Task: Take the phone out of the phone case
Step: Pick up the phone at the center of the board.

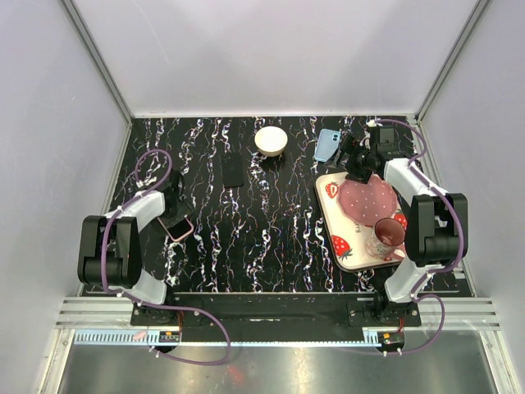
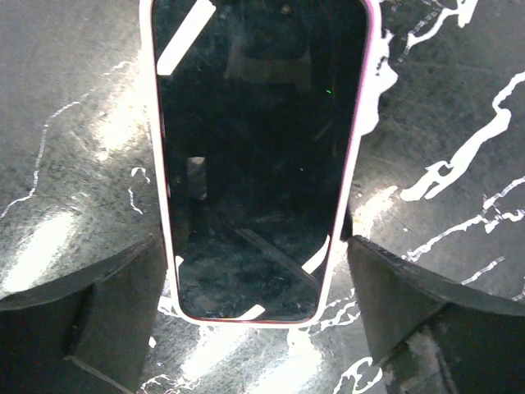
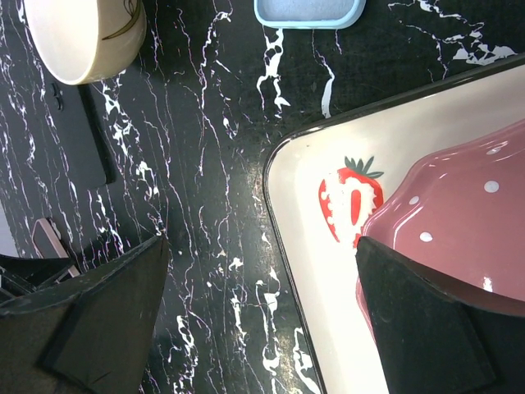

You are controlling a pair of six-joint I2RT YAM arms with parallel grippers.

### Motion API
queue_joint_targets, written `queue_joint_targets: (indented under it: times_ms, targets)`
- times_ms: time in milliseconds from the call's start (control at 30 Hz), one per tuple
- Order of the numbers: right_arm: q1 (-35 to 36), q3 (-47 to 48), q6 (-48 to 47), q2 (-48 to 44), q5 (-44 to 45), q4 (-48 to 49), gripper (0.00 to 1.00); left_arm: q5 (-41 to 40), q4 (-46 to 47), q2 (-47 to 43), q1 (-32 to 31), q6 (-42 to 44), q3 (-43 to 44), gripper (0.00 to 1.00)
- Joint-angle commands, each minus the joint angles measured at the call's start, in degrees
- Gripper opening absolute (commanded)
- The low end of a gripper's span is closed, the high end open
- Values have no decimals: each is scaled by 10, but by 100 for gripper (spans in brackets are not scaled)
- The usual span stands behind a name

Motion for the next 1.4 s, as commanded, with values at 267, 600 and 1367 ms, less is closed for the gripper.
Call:
queue_joint_targets:
  times_ms: [267,600,1367]
  targets:
    - [2,-14,8,-22,-3,29,100,127,86,15,-3,-48,-35,99]
    - [2,-23,8,-46,-3,22,100,135,79,42,-3,-47,-1,62]
    - [267,-323,322,-130,-77,469,98,214,102,-30,-170,-90,-22,55]
